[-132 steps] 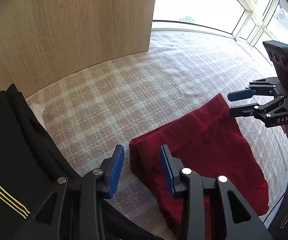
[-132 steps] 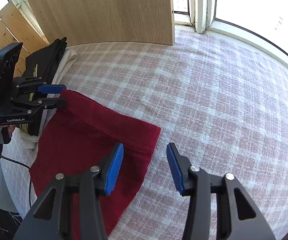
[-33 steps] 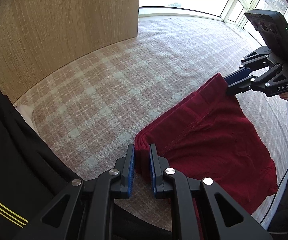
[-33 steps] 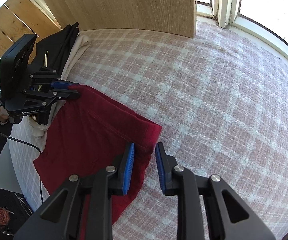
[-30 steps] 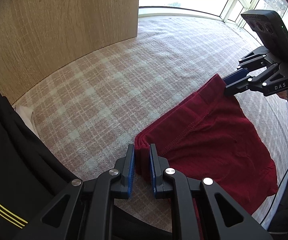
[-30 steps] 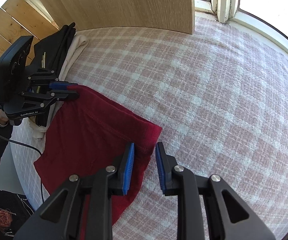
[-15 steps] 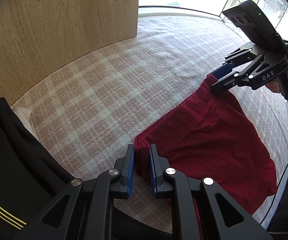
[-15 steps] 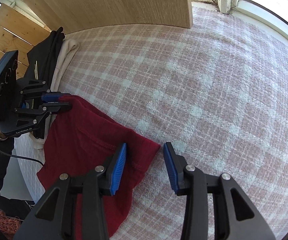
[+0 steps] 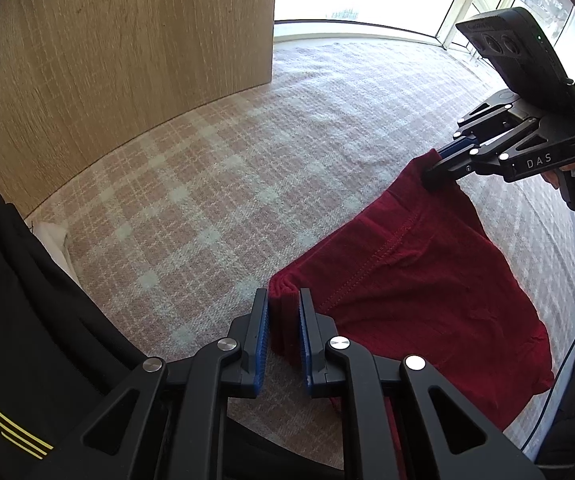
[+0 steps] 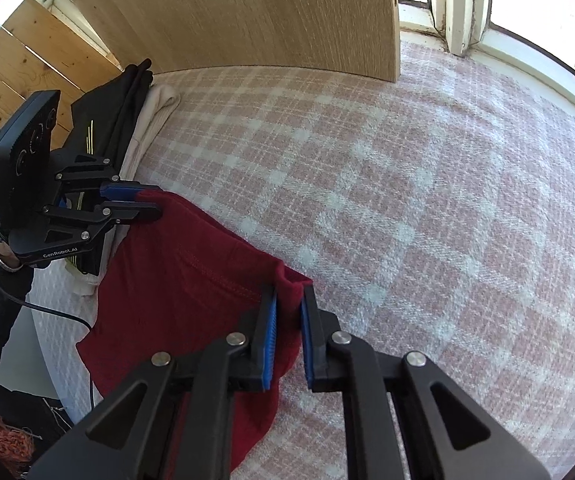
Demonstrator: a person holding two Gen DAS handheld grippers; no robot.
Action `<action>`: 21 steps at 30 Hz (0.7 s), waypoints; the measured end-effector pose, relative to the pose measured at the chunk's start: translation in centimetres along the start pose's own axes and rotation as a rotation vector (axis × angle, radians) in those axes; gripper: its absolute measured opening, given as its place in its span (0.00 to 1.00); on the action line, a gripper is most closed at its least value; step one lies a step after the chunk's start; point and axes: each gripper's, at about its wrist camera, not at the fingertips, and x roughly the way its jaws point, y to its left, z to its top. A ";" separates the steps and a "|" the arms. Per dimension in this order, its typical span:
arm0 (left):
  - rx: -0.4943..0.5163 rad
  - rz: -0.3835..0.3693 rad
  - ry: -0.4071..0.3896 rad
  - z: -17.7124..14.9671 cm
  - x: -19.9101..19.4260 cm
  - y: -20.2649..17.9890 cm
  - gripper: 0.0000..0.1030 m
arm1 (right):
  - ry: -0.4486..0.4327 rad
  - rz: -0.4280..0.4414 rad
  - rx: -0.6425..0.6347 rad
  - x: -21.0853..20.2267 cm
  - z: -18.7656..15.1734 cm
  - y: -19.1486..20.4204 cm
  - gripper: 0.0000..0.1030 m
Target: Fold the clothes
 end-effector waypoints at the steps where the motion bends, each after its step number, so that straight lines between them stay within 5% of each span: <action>1: -0.004 -0.007 -0.012 0.0 -0.4 0.0 0.12 | -0.010 0.006 -0.001 -0.5 -0.2 0.1 0.10; 9: 0.020 -0.068 -0.090 -0.7 -4.5 -1.1 0.12 | -0.137 0.049 -0.024 -6.0 -3.0 2.1 0.10; 21: 0.122 -0.121 -0.060 -7.3 -10.2 -7.1 0.12 | -0.173 0.063 -0.074 -8.4 -11.9 9.4 0.10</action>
